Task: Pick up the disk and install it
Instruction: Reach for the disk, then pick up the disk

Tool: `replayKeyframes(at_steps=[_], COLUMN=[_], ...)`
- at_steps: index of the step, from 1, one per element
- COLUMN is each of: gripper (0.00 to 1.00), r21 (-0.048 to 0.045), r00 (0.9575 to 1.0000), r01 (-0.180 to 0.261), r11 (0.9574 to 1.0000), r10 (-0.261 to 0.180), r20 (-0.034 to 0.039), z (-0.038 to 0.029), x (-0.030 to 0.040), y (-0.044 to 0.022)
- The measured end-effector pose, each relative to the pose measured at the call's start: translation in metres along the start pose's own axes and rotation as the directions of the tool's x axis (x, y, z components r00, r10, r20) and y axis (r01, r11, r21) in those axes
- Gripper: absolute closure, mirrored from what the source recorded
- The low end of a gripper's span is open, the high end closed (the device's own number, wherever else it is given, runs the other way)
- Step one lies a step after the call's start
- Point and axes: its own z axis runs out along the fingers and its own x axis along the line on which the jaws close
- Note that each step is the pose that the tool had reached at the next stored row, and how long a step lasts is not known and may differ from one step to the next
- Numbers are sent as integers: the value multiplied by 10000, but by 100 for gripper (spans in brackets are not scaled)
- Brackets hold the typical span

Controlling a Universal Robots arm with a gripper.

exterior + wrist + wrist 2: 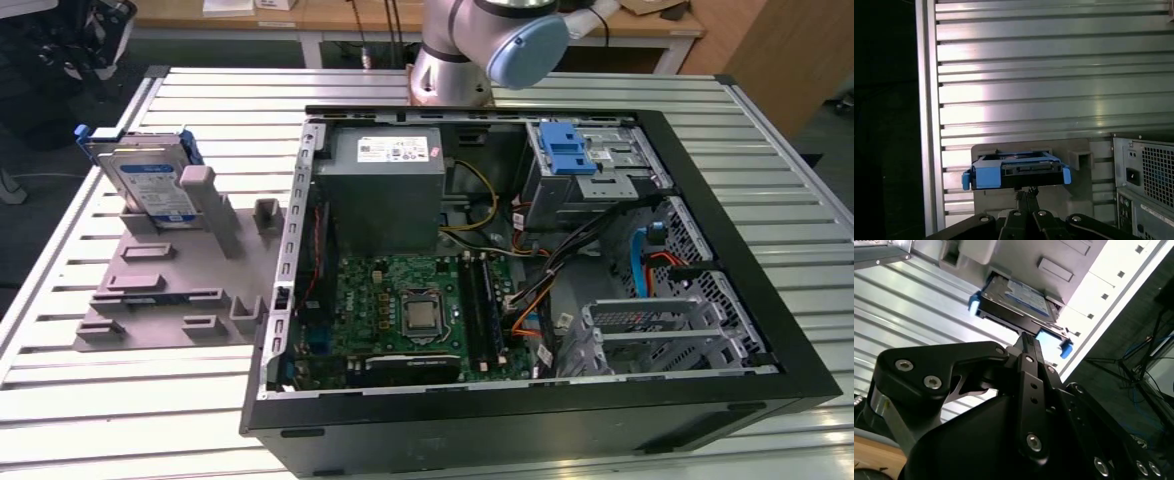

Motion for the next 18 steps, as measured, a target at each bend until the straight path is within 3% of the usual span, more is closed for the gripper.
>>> replayKeyframes(at_steps=[6, 18], gripper=[89, 89], r21=[3, 2], r00=[10000, 10000], r01=[-2, 10], r11=[10000, 10000], r10=[2, -10], r20=[-35, -38], z=[20, 20], x=[190, 194], y=[29, 29])
